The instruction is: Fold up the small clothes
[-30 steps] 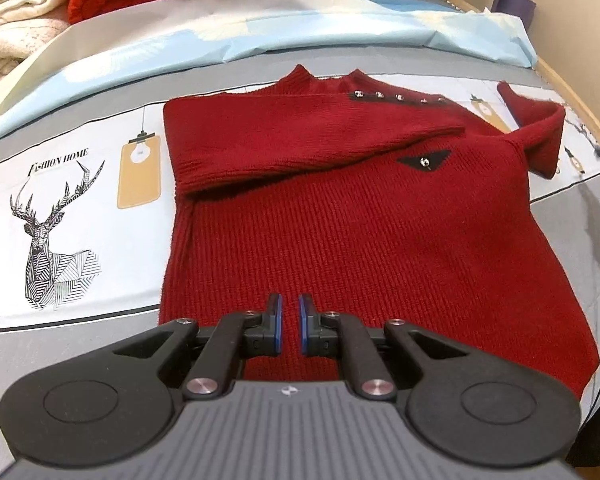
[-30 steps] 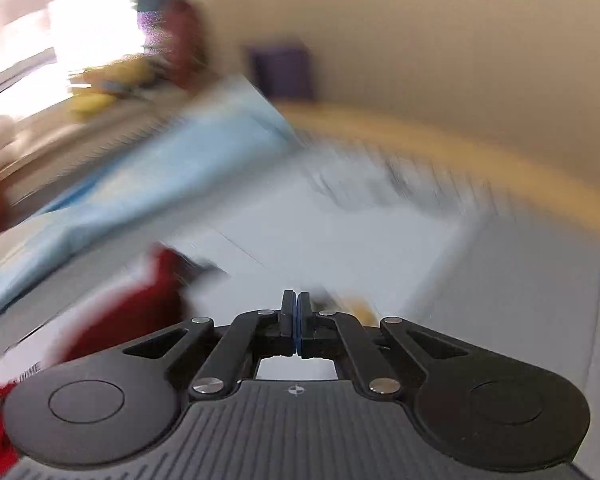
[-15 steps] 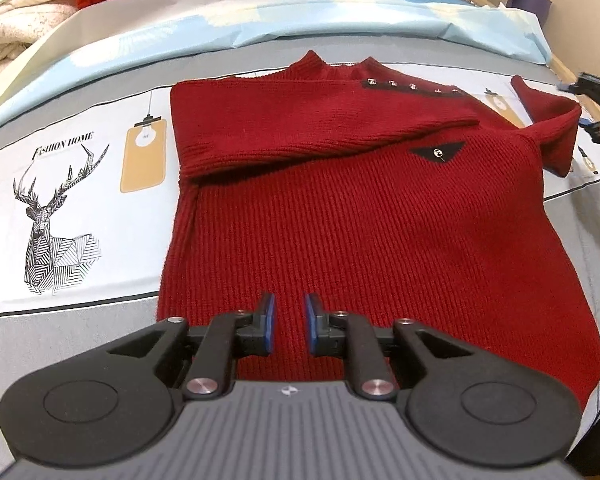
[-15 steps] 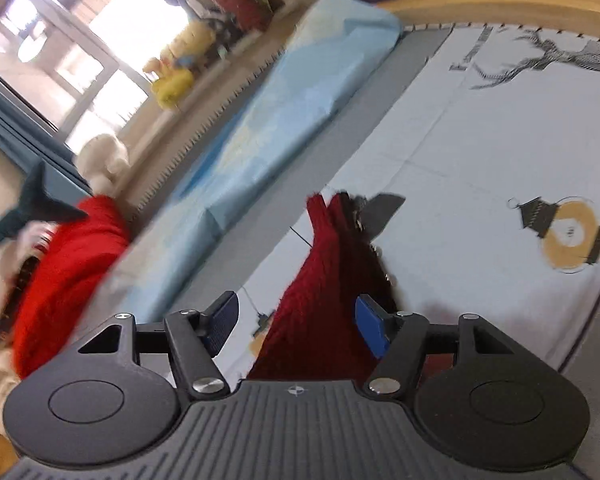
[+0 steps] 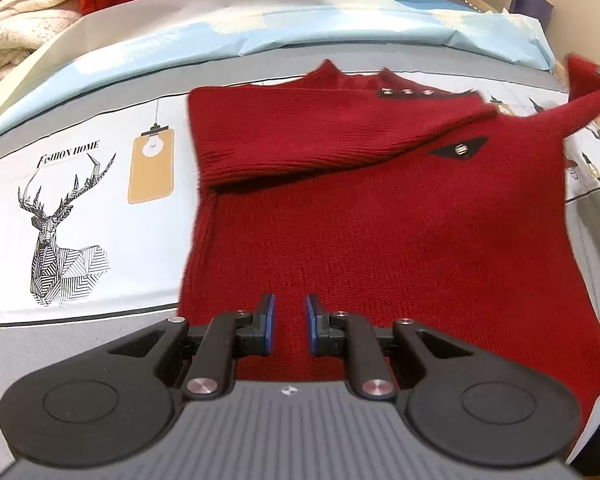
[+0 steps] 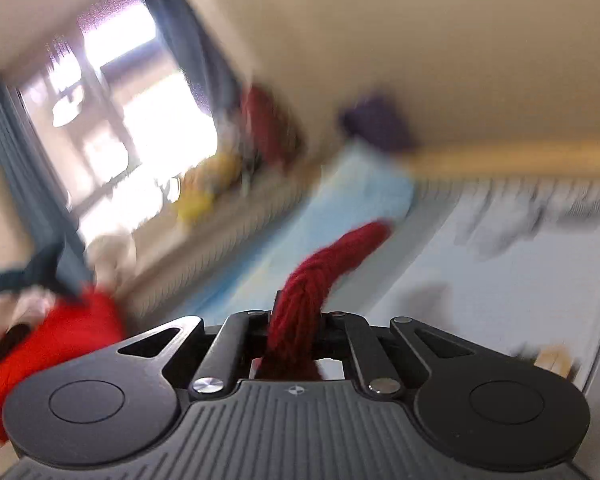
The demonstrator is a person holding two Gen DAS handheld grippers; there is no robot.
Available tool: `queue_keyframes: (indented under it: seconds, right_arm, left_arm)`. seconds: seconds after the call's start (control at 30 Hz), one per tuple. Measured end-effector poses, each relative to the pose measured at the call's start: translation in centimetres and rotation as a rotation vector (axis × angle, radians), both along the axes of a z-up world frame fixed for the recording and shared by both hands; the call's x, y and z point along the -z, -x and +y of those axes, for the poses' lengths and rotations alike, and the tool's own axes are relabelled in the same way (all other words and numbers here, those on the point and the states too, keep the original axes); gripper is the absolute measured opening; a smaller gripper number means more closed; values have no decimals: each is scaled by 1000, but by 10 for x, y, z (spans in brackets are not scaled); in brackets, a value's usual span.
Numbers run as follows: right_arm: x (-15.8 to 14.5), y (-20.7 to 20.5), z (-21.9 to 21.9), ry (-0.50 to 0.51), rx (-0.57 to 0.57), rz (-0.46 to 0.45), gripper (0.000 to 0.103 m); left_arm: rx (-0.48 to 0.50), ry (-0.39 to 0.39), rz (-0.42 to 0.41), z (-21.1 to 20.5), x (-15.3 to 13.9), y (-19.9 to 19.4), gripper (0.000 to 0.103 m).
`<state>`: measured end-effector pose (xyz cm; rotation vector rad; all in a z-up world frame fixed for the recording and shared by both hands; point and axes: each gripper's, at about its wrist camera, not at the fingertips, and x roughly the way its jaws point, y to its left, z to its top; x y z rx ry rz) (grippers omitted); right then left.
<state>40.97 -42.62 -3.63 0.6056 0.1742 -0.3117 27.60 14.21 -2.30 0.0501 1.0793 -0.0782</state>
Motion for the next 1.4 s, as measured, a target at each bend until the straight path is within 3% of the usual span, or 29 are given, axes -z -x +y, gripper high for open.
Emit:
queue_keyframes:
  seconds: [0.07,0.17,0.23,0.3,0.4,0.47,0.5,0.57,0.67,0.77,0.8,0.87,0.93,1.07,1.13,1.17,1.27,1.4]
  right_arm:
    - [18,5,-8,-45,82,73,8]
    - [78,3,-42,-234,159,322,9]
    - [113,10,-61,-362,167,399,10]
    - [127,21,-71,-388,209,425,8]
    - [116,21,-67,-315,257,485,19]
    - [99,21,-55,-223,386,581,35]
    - [90,24,-48,-179,449,615,37]
    - [74,29,-34,-136,481,581,37]
    - [52,26,8,-31,329,445,37]
    - [39,13,66,24,-40,300,37]
    - [41,6,89,-2,-210,283,37]
    - [51,-6,128,-59,-438,312,35]
    - [68,-16,156,-96,-532,392,35]
    - [96,-27,197,-64,-525,516,36]
    - [99,-33,212,8,-506,560,32]
    - [100,-37,215,40,-485,553,23]
    - [83,-35,236,149,-410,511,11]
    - [39,-30,302,317,-386,360,7]
  left_arm:
    - [3,3,-4,-1,-1,0,17]
    - [12,5,-5,-5,-2,1,17]
    - [22,3,-3,-7,0,2,17]
    - [26,-5,3,-8,2,3,17]
    - [17,-9,4,-4,3,2,17]
    - [8,-8,3,-2,3,1,20]
    - [3,-8,2,-1,3,1,21]
    - [1,-7,-3,0,2,1,22]
    - [2,0,-13,1,0,2,22]
    - [-8,2,-22,4,-2,2,22]
    - [-17,4,-28,7,-4,3,22]
    - [-41,11,-40,13,-6,3,22]
    - [-65,17,-49,21,-9,2,22]
    - [-109,28,-69,41,-16,4,22]
    - [-126,35,-82,52,-21,7,22]
    - [-134,41,-95,59,-26,9,22]
    - [-166,42,-130,78,-37,16,22]
    - [-238,46,-155,113,-48,25,22]
